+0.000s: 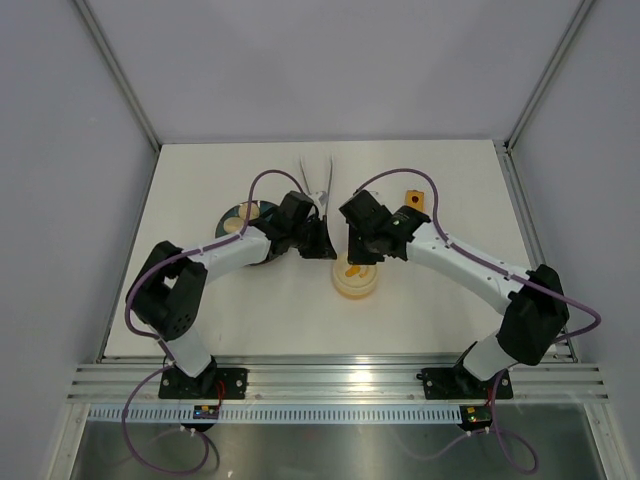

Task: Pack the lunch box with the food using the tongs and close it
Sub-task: Screw the box lid onto the packing box.

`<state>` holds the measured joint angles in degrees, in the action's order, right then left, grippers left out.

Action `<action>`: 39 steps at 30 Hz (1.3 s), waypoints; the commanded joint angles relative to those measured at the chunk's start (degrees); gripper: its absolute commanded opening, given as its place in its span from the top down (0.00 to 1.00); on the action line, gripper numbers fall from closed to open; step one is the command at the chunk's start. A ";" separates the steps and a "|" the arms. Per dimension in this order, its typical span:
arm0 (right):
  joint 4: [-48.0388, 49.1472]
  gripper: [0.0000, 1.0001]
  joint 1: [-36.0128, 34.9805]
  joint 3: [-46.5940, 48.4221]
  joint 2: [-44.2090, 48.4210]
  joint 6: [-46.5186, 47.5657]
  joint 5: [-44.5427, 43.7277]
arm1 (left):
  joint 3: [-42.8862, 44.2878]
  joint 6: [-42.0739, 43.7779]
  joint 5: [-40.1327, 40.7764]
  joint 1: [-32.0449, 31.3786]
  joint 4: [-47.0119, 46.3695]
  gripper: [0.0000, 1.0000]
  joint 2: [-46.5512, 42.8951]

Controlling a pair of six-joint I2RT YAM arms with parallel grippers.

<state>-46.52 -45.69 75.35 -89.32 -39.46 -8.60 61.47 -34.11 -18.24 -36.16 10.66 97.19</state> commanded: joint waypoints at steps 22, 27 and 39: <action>-2.52 0.92 -0.27 4.27 0.28 0.27 -4.06 | 1.54 1.15 1.54 0.04 0.16 1.00 -5.95; -0.33 0.92 -0.19 2.09 0.64 -0.44 -1.42 | 2.68 1.59 1.89 1.26 2.08 1.00 -7.54; 5.13 0.95 -0.54 -6.27 -11.68 -1.67 4.65 | 1.81 1.76 1.45 5.14 3.58 1.00 -10.79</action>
<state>-39.90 -45.69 71.18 -98.56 -41.15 -3.81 62.24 -33.04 -17.17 -31.33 14.76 88.44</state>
